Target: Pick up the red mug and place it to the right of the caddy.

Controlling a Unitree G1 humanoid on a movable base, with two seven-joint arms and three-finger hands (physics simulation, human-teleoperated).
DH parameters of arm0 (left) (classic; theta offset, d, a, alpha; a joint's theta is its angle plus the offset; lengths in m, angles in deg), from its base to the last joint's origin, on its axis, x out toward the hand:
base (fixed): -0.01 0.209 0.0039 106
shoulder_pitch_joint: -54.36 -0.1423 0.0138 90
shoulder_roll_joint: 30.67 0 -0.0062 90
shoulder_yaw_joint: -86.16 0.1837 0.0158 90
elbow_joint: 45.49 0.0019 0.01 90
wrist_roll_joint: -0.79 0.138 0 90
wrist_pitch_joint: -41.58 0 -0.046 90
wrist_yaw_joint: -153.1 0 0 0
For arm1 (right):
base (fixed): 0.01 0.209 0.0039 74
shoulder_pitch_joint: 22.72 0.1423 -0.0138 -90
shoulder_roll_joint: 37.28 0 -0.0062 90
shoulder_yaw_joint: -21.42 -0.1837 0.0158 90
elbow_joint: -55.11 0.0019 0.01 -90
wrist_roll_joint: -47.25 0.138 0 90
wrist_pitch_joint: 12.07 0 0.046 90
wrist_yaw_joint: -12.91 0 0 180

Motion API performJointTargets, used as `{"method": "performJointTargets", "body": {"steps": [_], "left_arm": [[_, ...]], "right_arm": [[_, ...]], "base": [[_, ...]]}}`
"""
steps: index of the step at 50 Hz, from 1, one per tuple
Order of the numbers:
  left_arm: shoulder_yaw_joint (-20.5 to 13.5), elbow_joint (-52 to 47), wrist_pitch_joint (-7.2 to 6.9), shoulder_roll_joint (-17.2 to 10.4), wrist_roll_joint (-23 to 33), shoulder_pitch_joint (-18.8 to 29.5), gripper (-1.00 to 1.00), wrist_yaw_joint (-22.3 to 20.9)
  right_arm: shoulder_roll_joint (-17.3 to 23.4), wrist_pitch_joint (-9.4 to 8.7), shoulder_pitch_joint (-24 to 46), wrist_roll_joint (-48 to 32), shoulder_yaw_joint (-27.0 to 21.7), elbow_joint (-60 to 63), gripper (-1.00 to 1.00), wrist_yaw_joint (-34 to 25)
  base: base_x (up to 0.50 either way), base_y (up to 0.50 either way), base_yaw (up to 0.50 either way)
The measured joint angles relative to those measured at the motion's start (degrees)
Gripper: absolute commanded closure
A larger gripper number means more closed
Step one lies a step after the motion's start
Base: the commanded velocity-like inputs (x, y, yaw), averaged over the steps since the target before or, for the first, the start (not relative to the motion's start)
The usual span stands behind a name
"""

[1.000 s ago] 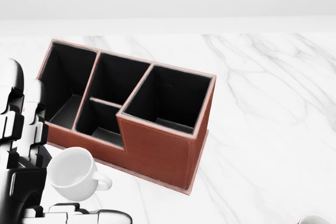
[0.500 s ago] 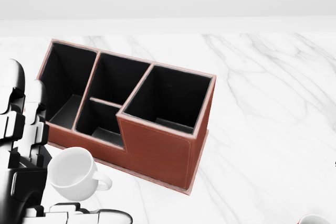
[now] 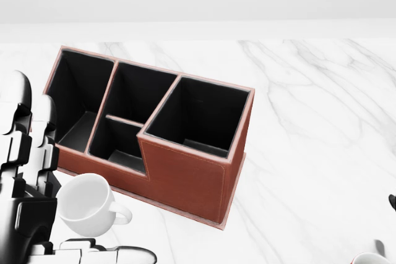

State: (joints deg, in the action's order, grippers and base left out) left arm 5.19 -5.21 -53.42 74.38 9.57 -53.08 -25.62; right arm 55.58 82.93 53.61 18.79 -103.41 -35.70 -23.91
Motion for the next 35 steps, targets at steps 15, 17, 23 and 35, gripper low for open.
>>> {"method": "performJointTargets", "body": {"steps": [15,17,23,35], "left_arm": [[-0.06,0.22,0.0,0.03,-0.04,0.15,-1.0,0.0],[-0.07,0.23,0.0,0.03,-0.05,0.14,-1.0,-0.01],[-0.09,0.29,0.0,0.02,-0.06,0.14,-1.0,-0.01],[-0.31,0.51,0.0,0.07,-0.08,0.28,-1.0,-0.09]], "right_arm": [[0.08,0.0,0.34,-0.73,1.14,-0.13,-1.0,0.77],[0.05,0.0,0.38,-0.85,1.29,-0.07,-1.0,0.84],[0.18,0.0,0.67,-1.36,1.9,-0.96,-1.0,1.61],[0.41,0.0,0.74,-1.86,3.09,-3.12,-1.0,3.37]], "base": [[0.0,0.0,0.0],[0.0,0.0,0.0],[0.0,0.0,0.0],[0.0,0.0,0.0]]}}
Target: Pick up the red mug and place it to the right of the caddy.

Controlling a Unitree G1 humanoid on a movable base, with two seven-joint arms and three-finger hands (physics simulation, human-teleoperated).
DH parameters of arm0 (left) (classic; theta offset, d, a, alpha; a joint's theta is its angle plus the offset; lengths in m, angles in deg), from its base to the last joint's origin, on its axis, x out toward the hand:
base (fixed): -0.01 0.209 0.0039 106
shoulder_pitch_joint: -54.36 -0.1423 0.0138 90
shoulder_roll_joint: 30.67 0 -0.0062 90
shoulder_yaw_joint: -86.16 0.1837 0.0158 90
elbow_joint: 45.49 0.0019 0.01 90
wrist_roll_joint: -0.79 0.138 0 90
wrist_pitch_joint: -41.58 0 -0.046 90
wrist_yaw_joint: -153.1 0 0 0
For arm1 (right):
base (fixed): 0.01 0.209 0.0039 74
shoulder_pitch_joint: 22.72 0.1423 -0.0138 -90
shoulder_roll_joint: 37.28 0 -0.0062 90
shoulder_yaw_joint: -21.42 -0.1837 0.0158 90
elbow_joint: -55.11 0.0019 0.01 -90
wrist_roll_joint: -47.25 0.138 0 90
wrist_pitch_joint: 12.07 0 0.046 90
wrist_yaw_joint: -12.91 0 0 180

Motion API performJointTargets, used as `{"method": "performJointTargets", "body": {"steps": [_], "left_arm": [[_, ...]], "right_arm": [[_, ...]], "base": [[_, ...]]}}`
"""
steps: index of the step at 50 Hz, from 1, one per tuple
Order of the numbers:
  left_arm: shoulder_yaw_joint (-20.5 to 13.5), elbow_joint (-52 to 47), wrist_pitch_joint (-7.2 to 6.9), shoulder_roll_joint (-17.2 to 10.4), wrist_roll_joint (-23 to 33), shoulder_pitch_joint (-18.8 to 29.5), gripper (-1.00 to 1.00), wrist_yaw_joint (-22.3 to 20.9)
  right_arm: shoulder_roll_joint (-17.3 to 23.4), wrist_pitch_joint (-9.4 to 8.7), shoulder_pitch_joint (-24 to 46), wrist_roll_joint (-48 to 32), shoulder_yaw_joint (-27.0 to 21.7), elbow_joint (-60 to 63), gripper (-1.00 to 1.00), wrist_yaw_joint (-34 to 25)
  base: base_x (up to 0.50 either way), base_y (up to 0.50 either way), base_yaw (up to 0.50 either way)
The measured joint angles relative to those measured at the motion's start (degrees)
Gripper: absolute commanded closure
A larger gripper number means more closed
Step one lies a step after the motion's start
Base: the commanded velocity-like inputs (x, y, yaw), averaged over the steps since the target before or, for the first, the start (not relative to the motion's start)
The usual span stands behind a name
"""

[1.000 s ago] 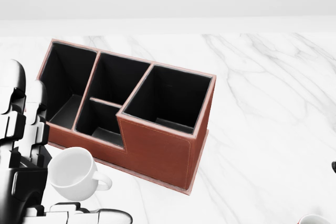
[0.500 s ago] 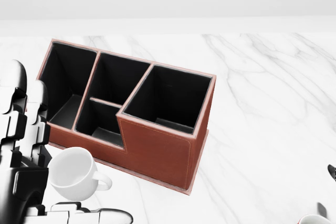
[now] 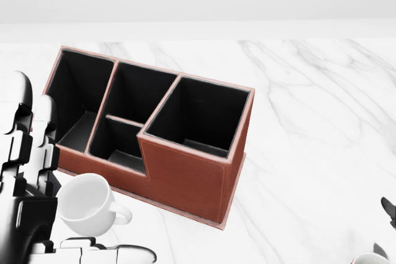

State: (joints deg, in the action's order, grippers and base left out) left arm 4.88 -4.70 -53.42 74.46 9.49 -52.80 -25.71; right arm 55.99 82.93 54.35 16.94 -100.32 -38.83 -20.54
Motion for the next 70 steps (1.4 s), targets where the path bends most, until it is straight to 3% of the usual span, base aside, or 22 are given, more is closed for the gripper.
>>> {"method": "performJointTargets", "body": {"steps": [16,17,18,21,22,45,51,62,70], "left_arm": [[0.04,-0.24,0.0,0.03,0.13,0.05,-1.0,0.06],[0.04,-0.2,0.0,0.04,0.13,0.06,-1.0,0.06],[0.04,-0.16,0.0,0.04,0.13,0.06,-1.0,0.07],[0.05,-0.08,0.0,0.05,0.15,0.06,-1.0,0.09],[0.05,-0.05,0.0,0.05,0.15,0.06,-1.0,0.1],[0.12,0.09,0.0,0.04,0.12,0.04,-1.0,0.14],[0.11,0.05,0.0,0.02,0.06,0.03,-1.0,0.11],[0.2,0.05,0.0,0.01,0.06,-0.04,-1.0,0.13],[0.24,-0.2,0.0,-0.03,0.05,-0.14,-1.0,0.11]], "right_arm": [[0.27,0.0,-0.15,-0.38,1.17,-2.3,-1.0,1.54],[0.29,0.0,-0.16,-0.39,1.22,-2.43,-0.84,1.61],[0.31,0.0,-0.16,-0.4,1.24,-2.55,-0.48,1.72],[0.42,0.0,-0.16,0.17,1.23,-2.64,0.87,0.77],[0.47,0.0,-0.16,0.52,1.2,-2.61,1.0,0.32],[0.67,-0.06,0.13,1.01,1.21,-0.93,1.0,-0.33],[0.87,-2.78,1.7,2.07,0.42,3.86,1.0,-2.94],[1.84,-9.72,5.45,3.14,-0.1,11.71,1.0,-6.55],[2.62,-10.01,8.32,2.76,0.68,14.65,1.0,-6.54]], "base": [[0.0,0.0,0.0],[0.0,0.0,0.0],[0.0,0.0,0.0],[0.0,0.0,0.0],[0.0,0.0,0.0],[0.0,0.0,0.0],[0.0,0.0,0.0],[0.0,0.0,0.0],[0.0,0.0,0.0]]}}
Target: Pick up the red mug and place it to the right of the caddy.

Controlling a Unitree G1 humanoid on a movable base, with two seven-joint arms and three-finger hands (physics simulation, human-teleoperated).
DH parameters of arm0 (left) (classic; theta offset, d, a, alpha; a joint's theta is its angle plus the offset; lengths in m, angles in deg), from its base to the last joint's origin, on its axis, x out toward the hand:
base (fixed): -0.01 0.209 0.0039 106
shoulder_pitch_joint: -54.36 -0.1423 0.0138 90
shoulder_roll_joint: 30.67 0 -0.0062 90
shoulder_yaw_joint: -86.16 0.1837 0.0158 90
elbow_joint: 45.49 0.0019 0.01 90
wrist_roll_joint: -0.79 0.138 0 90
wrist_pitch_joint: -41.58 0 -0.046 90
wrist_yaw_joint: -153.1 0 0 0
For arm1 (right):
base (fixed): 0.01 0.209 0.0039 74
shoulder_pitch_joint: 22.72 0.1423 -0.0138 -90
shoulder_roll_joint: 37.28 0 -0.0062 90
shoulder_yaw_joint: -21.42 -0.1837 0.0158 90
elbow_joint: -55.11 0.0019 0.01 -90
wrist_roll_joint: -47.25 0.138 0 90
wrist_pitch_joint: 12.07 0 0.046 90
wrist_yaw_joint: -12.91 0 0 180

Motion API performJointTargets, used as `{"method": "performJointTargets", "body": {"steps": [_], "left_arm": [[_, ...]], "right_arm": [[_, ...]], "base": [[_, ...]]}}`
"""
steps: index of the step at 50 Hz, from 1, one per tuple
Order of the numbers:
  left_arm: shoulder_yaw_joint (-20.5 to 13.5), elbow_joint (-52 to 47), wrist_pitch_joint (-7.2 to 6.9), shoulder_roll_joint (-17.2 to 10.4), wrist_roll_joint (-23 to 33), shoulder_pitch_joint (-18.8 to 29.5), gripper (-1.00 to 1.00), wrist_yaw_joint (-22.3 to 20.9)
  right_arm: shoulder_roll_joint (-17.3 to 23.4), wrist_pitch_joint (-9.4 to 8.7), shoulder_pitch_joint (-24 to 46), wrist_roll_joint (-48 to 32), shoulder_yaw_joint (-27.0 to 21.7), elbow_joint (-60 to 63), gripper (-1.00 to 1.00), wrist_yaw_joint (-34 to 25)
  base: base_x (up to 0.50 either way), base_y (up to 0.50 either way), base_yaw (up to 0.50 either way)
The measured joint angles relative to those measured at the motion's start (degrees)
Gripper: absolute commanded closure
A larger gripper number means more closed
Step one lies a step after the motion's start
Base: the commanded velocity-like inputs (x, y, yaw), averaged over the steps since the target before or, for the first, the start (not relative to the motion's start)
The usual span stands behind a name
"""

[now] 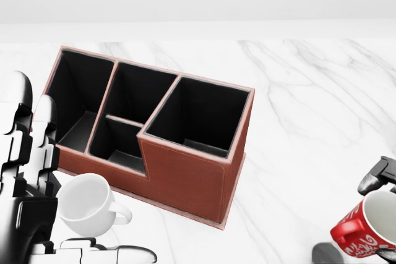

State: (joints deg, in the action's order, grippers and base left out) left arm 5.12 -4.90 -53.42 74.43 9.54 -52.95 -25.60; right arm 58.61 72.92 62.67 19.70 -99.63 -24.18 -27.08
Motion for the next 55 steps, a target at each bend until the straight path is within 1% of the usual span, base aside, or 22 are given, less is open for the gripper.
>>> {"method": "performJointTargets", "body": {"steps": [15,35,55], "left_arm": [[0.16,-0.06,0.0,-0.04,0.08,-0.08,-1.0,0.06],[-0.11,-0.35,0.0,-0.03,-0.02,-0.03,-1.0,-0.12],[-0.03,-0.42,0.0,-0.04,-0.05,-0.12,-1.0,-0.15]], "right_arm": [[-0.15,0.0,4.17,-1.17,4.52,0.71,1.0,0.81],[-0.51,0.0,9.78,-2.54,10.68,-1.13,1.0,3.61],[-0.78,0.0,17.05,-3.74,16.45,-10.71,1.0,10.37]], "base": [[0.0,0.0,0.0],[0.0,0.0,0.0],[0.0,0.0,0.0]]}}
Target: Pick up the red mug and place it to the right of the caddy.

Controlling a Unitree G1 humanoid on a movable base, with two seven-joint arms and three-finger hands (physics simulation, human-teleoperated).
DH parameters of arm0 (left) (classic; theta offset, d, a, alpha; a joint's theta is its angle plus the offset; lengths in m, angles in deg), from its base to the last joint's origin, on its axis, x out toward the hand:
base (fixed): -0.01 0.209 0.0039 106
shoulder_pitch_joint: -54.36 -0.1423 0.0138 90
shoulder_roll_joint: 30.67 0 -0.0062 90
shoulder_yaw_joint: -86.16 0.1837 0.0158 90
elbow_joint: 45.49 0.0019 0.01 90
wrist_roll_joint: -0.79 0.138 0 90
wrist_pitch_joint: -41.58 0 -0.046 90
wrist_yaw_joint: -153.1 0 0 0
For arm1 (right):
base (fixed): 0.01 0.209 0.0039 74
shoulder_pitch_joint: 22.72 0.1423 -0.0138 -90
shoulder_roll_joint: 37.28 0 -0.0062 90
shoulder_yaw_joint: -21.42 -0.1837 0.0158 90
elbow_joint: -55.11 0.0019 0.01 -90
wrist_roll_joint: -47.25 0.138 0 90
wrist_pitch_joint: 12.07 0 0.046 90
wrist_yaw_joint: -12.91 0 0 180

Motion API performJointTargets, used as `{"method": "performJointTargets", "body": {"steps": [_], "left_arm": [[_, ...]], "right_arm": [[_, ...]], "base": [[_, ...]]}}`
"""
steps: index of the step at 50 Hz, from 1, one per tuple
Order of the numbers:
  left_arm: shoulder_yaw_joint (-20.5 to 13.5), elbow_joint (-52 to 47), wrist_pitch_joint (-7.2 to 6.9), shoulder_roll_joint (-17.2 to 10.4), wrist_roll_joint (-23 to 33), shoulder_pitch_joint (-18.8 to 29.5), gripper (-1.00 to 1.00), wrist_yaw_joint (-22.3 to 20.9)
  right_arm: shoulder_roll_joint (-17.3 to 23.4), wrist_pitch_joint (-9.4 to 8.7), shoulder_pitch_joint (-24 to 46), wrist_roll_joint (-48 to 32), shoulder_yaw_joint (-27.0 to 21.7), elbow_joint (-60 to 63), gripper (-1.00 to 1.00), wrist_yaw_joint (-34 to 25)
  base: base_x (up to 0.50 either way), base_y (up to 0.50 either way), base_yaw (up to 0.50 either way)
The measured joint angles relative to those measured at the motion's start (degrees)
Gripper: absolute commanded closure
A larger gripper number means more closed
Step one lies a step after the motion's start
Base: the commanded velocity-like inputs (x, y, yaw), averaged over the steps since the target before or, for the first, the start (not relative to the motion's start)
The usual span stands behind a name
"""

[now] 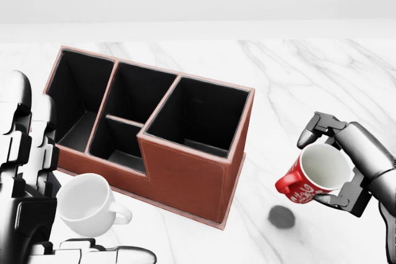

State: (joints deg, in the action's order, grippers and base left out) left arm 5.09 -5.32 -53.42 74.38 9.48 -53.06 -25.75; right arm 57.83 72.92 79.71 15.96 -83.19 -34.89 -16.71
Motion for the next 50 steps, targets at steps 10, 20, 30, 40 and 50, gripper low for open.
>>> {"method": "performJointTargets", "body": {"steps": [10,20,30,40,50], "left_arm": [[-0.09,0.13,0.0,0.02,-0.03,0.06,-1.0,-0.05],[-0.09,-0.25,0.0,0.02,-0.07,0.02,-1.0,-0.07],[-0.16,-0.64,0.0,0.02,-0.15,-0.04,-1.0,-0.08],[-0.08,-0.36,0.0,0.01,-0.16,0.01,-1.0,-0.03],[-0.12,-0.74,0.0,0.0,-0.23,-0.02,-1.0,-0.11]], "right_arm": [[-0.56,0.01,3.47,-0.12,2.52,-4.69,1.0,2.68],[-1.23,0.01,5.44,-1.81,4.19,-8.12,1.0,4.24],[-0.96,0.01,6.43,-2.65,4.74,-11.17,1.0,5.45],[-0.67,0.01,7.23,-4.48,5.08,-9.86,1.0,4.15],[-1.47,0.01,7.98,-6.65,5.75,-7.01,1.0,2.24]], "base": [[0.0,0.0,0.0],[0.0,0.0,0.0],[0.0,0.0,0.0],[0.0,0.0,0.0],[0.0,0.0,0.0]]}}
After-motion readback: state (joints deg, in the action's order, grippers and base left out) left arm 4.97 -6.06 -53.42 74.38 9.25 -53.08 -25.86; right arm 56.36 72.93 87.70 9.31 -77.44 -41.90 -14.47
